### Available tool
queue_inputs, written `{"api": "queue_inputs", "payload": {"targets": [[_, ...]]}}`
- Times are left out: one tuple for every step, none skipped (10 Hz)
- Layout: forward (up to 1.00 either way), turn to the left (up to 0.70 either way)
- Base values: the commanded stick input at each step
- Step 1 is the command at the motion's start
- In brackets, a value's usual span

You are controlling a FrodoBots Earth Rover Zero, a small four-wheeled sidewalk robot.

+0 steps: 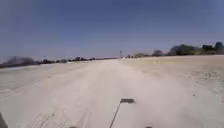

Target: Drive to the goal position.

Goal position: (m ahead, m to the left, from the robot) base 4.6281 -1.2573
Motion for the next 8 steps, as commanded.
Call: {"api": "queue_inputs", "payload": {"targets": [[0.7, 0.0], [0.7, 0.0], [0.7, 0.0], [0.7, 0.0], [0.7, 0.0], [0.7, 0.0], [0.7, 0.0], [0.7, 0.0]]}}
